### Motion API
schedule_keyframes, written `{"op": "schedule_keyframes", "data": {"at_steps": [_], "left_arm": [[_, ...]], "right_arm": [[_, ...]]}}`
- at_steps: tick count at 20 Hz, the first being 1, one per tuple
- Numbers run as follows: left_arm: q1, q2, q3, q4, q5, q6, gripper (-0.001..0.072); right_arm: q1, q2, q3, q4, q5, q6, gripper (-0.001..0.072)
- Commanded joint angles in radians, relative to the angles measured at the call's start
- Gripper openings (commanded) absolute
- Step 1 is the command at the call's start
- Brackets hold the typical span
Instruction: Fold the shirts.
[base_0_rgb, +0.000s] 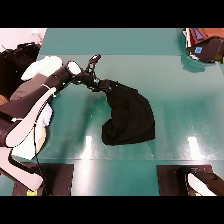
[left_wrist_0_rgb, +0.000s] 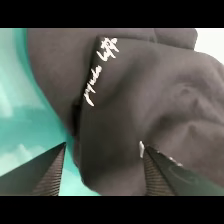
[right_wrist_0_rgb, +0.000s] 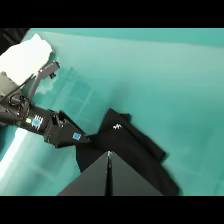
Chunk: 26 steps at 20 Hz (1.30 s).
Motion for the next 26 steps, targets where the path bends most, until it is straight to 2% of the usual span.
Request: {"op": "schedule_keyframes", "data": {"at_steps": [1,3,4,6,9,12,14,15,17,18,21,26], "left_arm": [[0.003,-0.023,0.000,-0.042,-0.004,0.039,0.0523],[0.007,-0.023,0.000,-0.041,-0.004,0.039,0.0119],[0.015,-0.022,0.005,-0.040,-0.010,0.035,0.0026],[0.061,-0.012,0.050,-0.022,-0.071,0.000,0.0024],[0.149,0.113,0.081,0.126,-0.077,-0.023,0.0024],[0.204,0.240,0.081,0.287,-0.109,-0.021,0.0025],[0.208,0.279,0.080,0.377,-0.153,-0.021,0.0025],[0.208,0.283,0.080,0.380,-0.169,-0.021,0.0025],[0.208,0.283,0.073,0.379,-0.189,-0.022,0.0025],[0.208,0.281,0.071,0.379,-0.195,-0.026,0.0025],[0.208,0.280,0.071,0.379,-0.195,-0.025,0.0025],[0.208,0.280,0.071,0.380,-0.180,-0.025,0.0026]], "right_arm": [[0.000,0.019,-0.076,0.000,-0.017,0.005,0.0015],[0.000,0.018,-0.086,-0.004,-0.010,0.013,0.0015],[0.000,0.017,-0.086,-0.019,0.001,0.018,0.0016],[0.001,0.016,-0.086,-0.119,0.077,0.063,0.0015],[0.000,0.017,-0.100,-0.300,0.220,0.162,0.0016],[0.001,0.011,-0.233,-0.296,0.212,0.179,0.0033],[0.001,-0.031,-0.364,-0.210,0.180,0.179,0.0507],[0.003,-0.072,-0.429,-0.151,0.139,0.176,0.0526],[0.034,-0.171,-0.514,-0.026,0.011,0.117,0.0433],[0.059,-0.226,-0.537,0.042,-0.065,0.076,0.0433],[0.145,-0.399,-0.504,0.118,-0.208,0.061,0.0433],[0.254,-0.636,-0.293,0.141,-0.261,0.058,0.0433]]}}
